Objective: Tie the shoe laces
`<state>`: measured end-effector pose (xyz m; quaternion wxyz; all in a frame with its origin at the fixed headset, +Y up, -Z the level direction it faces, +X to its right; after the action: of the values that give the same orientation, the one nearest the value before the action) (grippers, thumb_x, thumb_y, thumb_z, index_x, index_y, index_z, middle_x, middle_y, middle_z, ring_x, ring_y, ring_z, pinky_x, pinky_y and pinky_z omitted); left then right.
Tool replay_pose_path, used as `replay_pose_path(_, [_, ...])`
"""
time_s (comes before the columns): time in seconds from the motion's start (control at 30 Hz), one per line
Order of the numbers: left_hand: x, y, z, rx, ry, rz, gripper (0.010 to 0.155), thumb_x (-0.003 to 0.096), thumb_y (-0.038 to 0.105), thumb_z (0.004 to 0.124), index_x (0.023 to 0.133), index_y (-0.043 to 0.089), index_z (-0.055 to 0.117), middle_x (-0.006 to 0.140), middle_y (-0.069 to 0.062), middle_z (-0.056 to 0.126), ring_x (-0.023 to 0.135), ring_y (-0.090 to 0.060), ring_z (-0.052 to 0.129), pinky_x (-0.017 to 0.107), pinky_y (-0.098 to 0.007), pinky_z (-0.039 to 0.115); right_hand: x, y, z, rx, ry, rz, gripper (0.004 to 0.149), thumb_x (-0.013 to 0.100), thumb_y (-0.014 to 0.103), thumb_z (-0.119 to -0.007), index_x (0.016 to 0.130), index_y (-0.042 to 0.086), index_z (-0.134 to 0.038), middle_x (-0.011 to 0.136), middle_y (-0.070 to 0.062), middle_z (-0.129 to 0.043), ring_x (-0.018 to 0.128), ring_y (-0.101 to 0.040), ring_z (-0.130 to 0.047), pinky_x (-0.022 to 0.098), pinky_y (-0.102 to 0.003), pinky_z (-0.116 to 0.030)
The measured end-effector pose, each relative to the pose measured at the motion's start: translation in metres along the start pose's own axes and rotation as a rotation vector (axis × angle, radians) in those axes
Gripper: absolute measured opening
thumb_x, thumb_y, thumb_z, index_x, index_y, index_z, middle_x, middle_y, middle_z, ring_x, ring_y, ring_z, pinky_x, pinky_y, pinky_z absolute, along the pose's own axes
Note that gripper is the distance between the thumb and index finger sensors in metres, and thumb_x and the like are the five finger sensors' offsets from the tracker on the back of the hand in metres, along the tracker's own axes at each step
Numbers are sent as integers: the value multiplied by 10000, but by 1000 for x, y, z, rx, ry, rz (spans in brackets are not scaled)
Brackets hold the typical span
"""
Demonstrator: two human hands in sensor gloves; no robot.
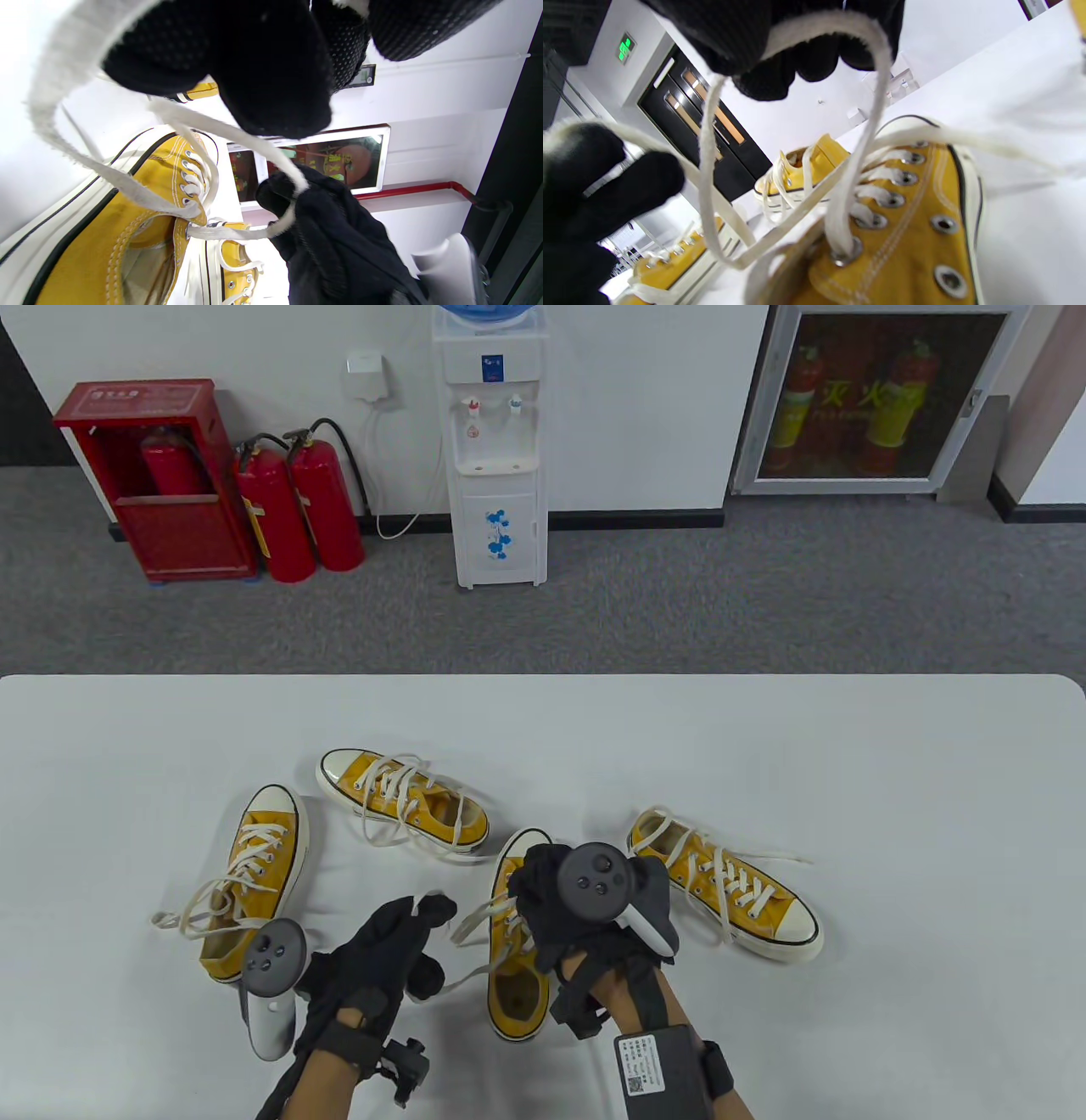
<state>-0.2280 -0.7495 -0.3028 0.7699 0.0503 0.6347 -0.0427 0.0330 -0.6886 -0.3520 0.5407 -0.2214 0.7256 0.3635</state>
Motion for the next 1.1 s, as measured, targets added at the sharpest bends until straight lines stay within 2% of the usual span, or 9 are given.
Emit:
replay_pose_path(0.07, [0,0,1,0,-5,0,483,531,584,714,964,373,748,1074,-6,826,329,-83,1081,343,-366,931,-8,-3,7,73,-20,12,448,448,338,-716,855,157,-756,1032,-83,-582,974,-386,-652,692,-752,-316])
replay_pose_path(0.17, [0,0,3,3,-17,3,498,528,616,701,977,407,740,1084,-8,816,331,-78,1083,340,-360,932,-20,-8,12,207,9,22,456,456,347,-715,863,142,-737,1037,-91,-556,975,-391,-635,689,-759,-292])
replay_pose_path(0.43, [1,2,15,-1,-93,32,600,519,686,643,1050,407,635,1153,-9,707,390,-93,1066,367,-360,920,-44,-23,11,305,-68,99,450,456,380,-743,840,145,-770,1025,-81,-589,975,-386,-650,683,-765,-313])
replay_pose_path(0.5, [1,3,22,-5,-132,41,635,515,699,631,1075,402,587,1179,-12,656,435,-109,1067,366,-351,918,-46,-23,8,306,-41,115,448,460,371,-752,843,140,-774,1031,-84,-569,983,-391,-627,684,-767,-299])
replay_pose_path(0.83, [4,7,62,27,-291,42,739,499,736,599,1125,368,464,1220,-38,546,520,-135,1064,386,-356,911,-50,-19,4,373,-113,164,431,444,376,-812,818,166,-849,1045,-88,-550,999,-403,-594,684,-765,-318])
replay_pose_path(0.87, [5,7,64,36,-299,41,748,499,740,593,1129,363,452,1222,-72,537,529,-138,1061,393,-359,908,-51,-18,4,374,-115,169,430,444,378,-816,816,168,-855,1047,-86,-548,1001,-403,-592,685,-764,-318])
replay_pose_path(0.9, [5,7,66,46,-310,39,756,499,741,589,1133,356,437,1225,-43,528,543,-143,1055,407,-364,902,-51,-18,4,380,-121,174,427,442,380,-820,814,174,-859,1048,-87,-550,1002,-402,-591,685,-763,-321])
replay_pose_path(1.0, [5,7,71,47,-325,30,764,500,739,585,1137,350,423,1223,-36,527,623,-180,1023,448,-391,875,-51,-16,4,390,-122,186,427,441,382,-826,813,177,-863,1052,-87,-546,1004,-406,-587,685,-764,-319])
replay_pose_path(1.1, [6,8,73,66,-328,24,751,500,724,596,1130,339,462,1176,-33,607,715,-235,977,491,-428,840,-51,-15,4,409,-126,200,427,443,382,-820,816,176,-852,1052,-83,-543,1008,-401,-582,685,-764,-319])
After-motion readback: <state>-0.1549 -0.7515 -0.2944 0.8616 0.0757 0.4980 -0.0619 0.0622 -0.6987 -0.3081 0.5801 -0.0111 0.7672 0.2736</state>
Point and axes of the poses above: the tracker on the back of each hand, its own y axis roughly to the thumb side, its own x axis roughly from the wrist to the fingertips, z = x × y, the point moved 3 cm from there along x, roughly from the wrist to the fingertips
